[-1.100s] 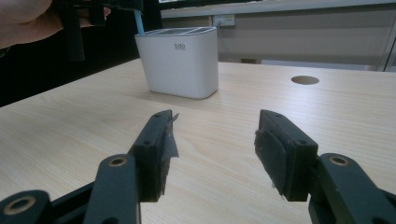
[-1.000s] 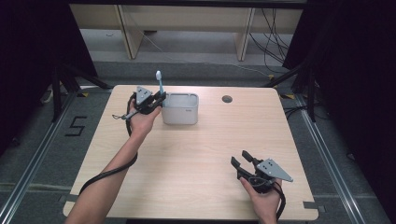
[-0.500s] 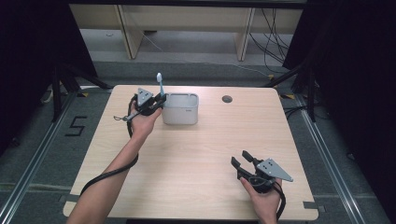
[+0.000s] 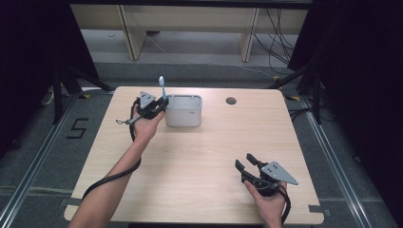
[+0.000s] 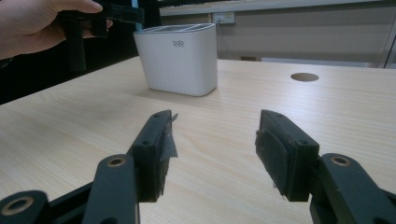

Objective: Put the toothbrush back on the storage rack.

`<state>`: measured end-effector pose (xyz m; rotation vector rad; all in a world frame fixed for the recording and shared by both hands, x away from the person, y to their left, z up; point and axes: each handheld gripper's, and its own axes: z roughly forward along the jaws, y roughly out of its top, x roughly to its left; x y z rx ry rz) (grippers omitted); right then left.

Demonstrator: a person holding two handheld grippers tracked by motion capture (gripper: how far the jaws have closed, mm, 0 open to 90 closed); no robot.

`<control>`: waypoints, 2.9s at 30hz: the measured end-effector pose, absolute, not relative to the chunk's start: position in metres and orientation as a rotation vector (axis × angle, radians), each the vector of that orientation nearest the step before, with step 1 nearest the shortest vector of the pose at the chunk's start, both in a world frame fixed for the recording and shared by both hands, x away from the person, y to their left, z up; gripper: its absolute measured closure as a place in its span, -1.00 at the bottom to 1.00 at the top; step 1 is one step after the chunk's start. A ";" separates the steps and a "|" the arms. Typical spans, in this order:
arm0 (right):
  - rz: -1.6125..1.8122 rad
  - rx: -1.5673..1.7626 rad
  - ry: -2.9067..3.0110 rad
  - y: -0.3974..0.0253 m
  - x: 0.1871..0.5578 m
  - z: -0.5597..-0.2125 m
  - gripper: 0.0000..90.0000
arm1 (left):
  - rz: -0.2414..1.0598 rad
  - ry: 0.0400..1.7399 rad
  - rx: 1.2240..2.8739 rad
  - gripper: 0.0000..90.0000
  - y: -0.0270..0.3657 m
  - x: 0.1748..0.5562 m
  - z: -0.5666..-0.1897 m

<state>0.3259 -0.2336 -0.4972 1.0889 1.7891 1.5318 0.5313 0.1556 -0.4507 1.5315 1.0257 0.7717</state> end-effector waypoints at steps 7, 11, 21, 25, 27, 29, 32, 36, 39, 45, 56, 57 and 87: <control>1.523 1.094 1.795 -0.234 0.326 -0.497 0.02 | 0.767 1.031 1.533 0.73 0.157 0.532 -0.452; 1.524 1.094 1.796 -0.233 0.326 -0.497 0.02 | 0.765 1.033 1.539 0.73 0.156 0.532 -0.453; 1.538 1.123 1.807 -0.232 0.324 -0.497 0.02 | 0.765 1.040 1.558 0.72 0.157 0.531 -0.457; 1.537 1.122 1.807 -0.232 0.324 -0.497 0.02 | 0.769 1.038 1.566 0.70 0.157 0.531 -0.458; 1.551 1.115 1.795 -0.231 0.325 -0.498 0.02 | 0.772 1.036 1.570 0.69 0.157 0.531 -0.458; 1.507 1.104 1.808 -0.233 0.324 -0.497 0.02 | 0.772 1.035 1.574 0.68 0.158 0.531 -0.458; 1.512 1.104 1.808 -0.232 0.324 -0.497 0.02 | 0.773 1.035 1.570 0.67 0.158 0.531 -0.458; 1.531 1.113 1.811 -0.232 0.324 -0.498 0.02 | 0.775 1.039 1.569 0.62 0.159 0.530 -0.458; 1.517 1.117 1.815 -0.232 0.324 -0.498 0.02 | 0.779 1.044 1.561 0.52 0.161 0.528 -0.458; 1.516 1.120 1.815 -0.232 0.324 -0.498 0.02 | 0.773 1.057 1.540 0.31 0.165 0.524 -0.457; 1.536 1.136 1.799 -0.231 0.323 -0.498 0.01 | 0.764 1.049 1.530 0.06 0.175 0.504 -0.452; 1.530 1.111 1.805 -0.232 0.324 -0.499 0.01 | 0.762 1.046 1.535 0.06 0.176 0.501 -0.452; 1.550 1.135 1.800 -0.230 0.323 -0.499 -0.01 | 0.720 0.993 1.568 0.02 0.190 0.420 -0.468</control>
